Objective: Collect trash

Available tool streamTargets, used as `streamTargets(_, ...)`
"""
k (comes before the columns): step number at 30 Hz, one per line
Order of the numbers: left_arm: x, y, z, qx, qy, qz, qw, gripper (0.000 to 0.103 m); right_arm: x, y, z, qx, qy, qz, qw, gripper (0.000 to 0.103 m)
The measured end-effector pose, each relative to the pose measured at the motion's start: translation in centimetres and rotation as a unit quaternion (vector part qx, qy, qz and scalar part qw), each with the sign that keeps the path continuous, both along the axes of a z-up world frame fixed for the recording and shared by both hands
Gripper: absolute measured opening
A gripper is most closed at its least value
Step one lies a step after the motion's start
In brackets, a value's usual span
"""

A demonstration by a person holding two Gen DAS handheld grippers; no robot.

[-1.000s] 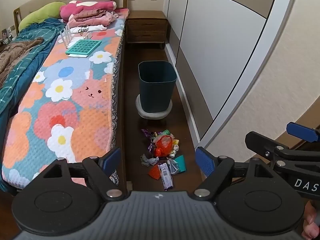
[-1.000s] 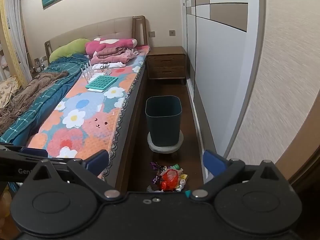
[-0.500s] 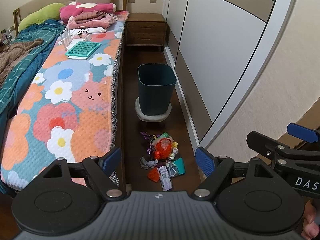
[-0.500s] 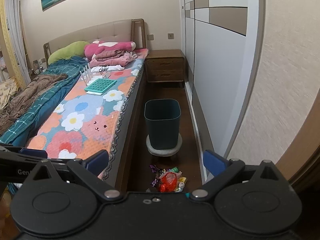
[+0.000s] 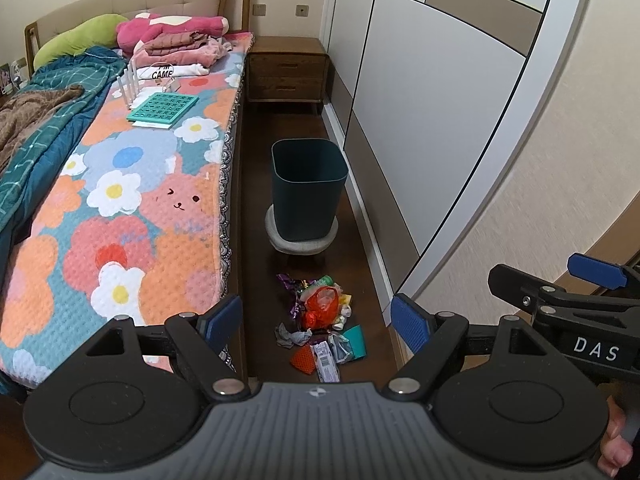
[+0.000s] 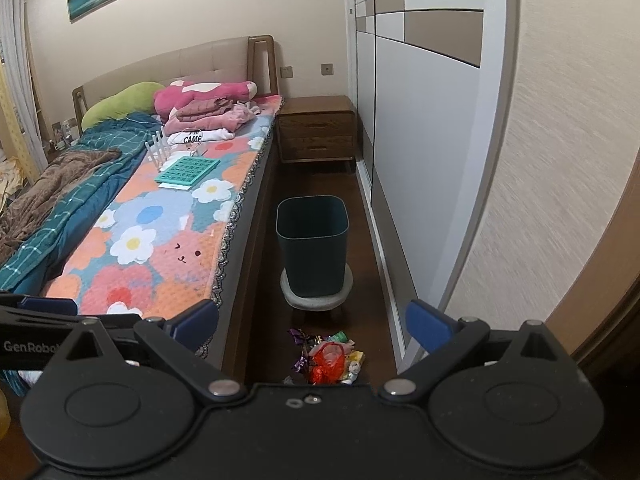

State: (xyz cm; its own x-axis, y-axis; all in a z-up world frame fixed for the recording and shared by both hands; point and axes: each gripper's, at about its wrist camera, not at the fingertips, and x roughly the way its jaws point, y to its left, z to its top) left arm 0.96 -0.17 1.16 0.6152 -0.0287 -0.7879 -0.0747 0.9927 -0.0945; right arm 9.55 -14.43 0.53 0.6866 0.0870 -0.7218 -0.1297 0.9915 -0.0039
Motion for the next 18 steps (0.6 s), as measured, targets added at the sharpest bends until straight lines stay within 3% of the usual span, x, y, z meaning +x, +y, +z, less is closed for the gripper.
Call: streamTargets(18, -0.44, 0.66, -0.15, -0.003, -0.008, 0.001, 1.0, 0.082, 0.12, 0.34, 0.15, 0.001, -0.002, -0.002, 1.0, 0.101)
